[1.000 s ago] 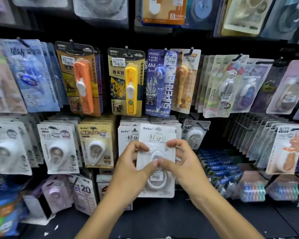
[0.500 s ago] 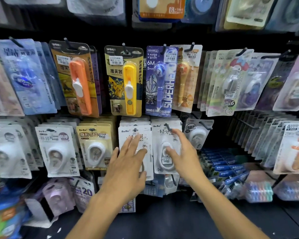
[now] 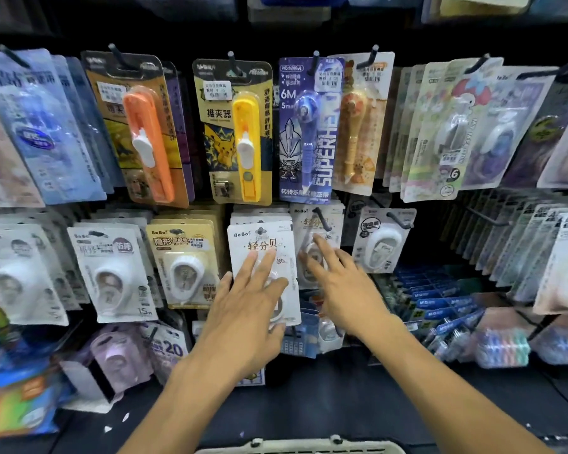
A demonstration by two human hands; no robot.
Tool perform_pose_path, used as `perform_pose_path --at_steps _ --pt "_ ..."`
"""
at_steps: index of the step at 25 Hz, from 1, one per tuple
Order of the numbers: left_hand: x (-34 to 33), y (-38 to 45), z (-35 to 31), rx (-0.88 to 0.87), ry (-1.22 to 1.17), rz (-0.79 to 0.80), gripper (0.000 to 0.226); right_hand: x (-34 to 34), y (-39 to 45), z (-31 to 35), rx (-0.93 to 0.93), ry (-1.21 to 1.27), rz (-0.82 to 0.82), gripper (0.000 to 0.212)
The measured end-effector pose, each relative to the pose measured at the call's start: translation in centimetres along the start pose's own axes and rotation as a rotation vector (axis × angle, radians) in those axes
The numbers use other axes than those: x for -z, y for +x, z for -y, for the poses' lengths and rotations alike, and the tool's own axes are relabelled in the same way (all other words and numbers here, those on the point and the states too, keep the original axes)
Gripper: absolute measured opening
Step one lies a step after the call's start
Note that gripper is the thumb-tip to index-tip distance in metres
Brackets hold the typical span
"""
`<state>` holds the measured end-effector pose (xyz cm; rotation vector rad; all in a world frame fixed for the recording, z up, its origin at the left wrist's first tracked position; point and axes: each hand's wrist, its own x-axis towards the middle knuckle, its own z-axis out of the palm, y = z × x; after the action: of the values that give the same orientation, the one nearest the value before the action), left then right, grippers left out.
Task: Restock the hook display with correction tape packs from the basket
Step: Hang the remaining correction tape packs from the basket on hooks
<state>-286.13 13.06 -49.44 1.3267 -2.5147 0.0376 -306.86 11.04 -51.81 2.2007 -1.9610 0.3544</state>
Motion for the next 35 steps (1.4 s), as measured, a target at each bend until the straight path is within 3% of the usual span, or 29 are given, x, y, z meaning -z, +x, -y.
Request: perform_pose_path --at_steps 3,7,9,12,14,16,19,22,25,27,28,30,32,33,35 --pt "0.3 -1.0 -0.7 -0.009 -0.051 -0.084 0.060 -1.0 -3.8 0.4 -0.049 0.007 -0.041 0.078" --pt "-1.8 -3.8 -1.2 0.026 -0.177 -0.193 0.044 -6.3 -11.2 2.1 -0.227 0.221 0.003 0.046" --pt "-5.3 -5.9 -1.3 0.050 -0.271 0.006 0.042 -10.1 -15.5 2.4 -0.266 0.277 0.219 0.035" --pt "-12.4 -11.3 -0.8 0.049 -0.133 0.556 0.049 -15.4 -22.2 2.1 -0.457 0.271 0.599 0.041" --pt "-17.1 -16.7 0.3 0.153 -0.170 0.867 0.052 -18.1 -25.2 1.8 -0.569 0.252 0.671 0.059" --pt "-20.9 -21.5 1.5 0.336 -0.258 1.050 0.052 -19.7 -26.0 1.4 -0.616 0.238 0.655 0.076" --pt "-24.8 -24.5 2.4 0.430 -0.315 1.173 0.057 -20.8 -25.1 0.2 -0.662 0.374 0.699 0.068" --pt "-27.0 -24.1 2.3 0.628 -0.502 1.052 0.047 -22.1 -24.8 0.4 -0.682 0.524 0.764 0.066" --pt "-29.1 -25.0 0.7 0.745 -0.603 1.121 0.066 -23.2 -25.8 2.5 -0.776 0.417 0.468 0.047" --pt "-30.1 -26.1 -1.1 0.692 -0.634 1.154 0.094 -23.0 -27.1 4.2 -0.619 0.253 0.255 0.025" --pt "-30.5 -26.5 -1.9 0.641 -0.609 1.148 0.110 -22.7 -27.7 5.3 -0.422 0.264 0.291 0.022" --pt "-31.0 -26.8 -2.6 0.543 -0.506 1.137 0.128 -22.5 -29.0 7.2 0.049 0.331 0.576 0.039" --pt "-31.4 -26.9 -2.5 0.519 -0.470 1.107 0.125 -23.0 -30.4 8.6 0.332 0.305 0.900 0.068" --pt "-31.5 -26.8 -2.3 0.522 -0.448 1.098 0.119 -23.4 -30.8 8.7 0.372 0.257 0.967 0.080" --pt "-31.7 -26.5 -1.7 0.548 -0.418 1.054 0.097 -24.3 -31.3 8.4 0.422 0.140 0.941 0.088"
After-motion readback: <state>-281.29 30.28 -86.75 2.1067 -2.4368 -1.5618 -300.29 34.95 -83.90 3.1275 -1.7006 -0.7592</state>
